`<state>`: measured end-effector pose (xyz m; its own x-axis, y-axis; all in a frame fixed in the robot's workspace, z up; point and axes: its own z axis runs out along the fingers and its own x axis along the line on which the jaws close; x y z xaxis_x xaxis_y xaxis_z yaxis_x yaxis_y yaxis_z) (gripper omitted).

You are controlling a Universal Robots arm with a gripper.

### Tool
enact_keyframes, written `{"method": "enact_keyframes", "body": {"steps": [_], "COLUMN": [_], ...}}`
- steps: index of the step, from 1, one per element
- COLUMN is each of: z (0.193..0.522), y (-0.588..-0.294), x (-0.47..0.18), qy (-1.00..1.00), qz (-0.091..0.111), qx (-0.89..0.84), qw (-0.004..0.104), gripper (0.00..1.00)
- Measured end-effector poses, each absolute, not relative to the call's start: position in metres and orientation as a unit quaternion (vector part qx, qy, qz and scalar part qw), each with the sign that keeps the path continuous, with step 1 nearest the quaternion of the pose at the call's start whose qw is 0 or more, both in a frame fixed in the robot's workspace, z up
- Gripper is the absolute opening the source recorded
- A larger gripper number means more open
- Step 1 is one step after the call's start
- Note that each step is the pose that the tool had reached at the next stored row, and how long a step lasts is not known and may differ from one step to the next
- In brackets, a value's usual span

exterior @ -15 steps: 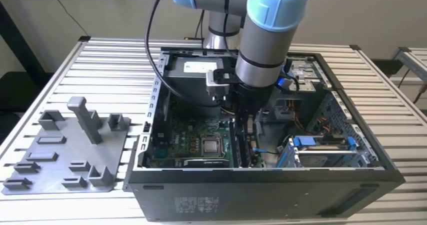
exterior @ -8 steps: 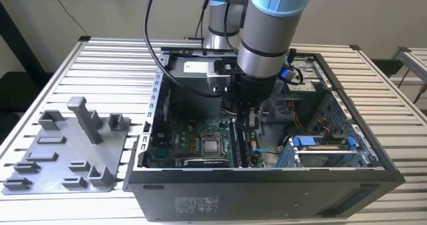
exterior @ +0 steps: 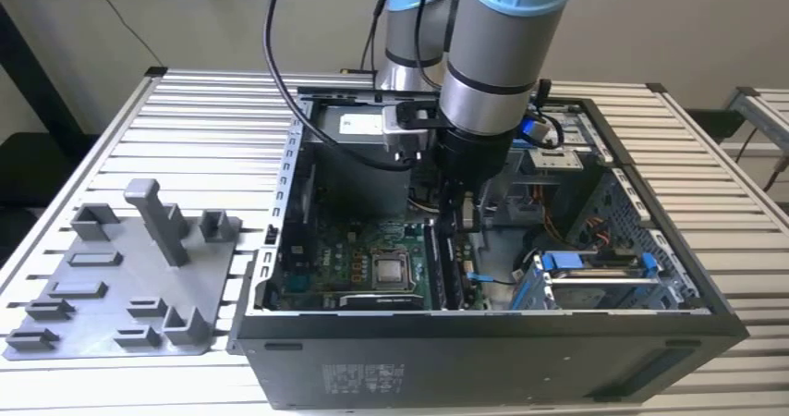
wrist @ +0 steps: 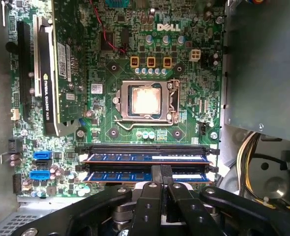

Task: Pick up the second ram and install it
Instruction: 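Press down the second ram until it locks into place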

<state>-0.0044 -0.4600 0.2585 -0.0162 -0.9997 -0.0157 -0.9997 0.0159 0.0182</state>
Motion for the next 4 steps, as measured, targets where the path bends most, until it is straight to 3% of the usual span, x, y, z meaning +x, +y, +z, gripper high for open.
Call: {"method": "enact_keyframes", "body": {"steps": [4], "z": [0.2586], "y": [-0.4600], "x": [-0.0044], "qy": [-0.713], "qz": [-0.012], "qx": [0.701], "qw": [0.001], "gripper": [0.11]}}
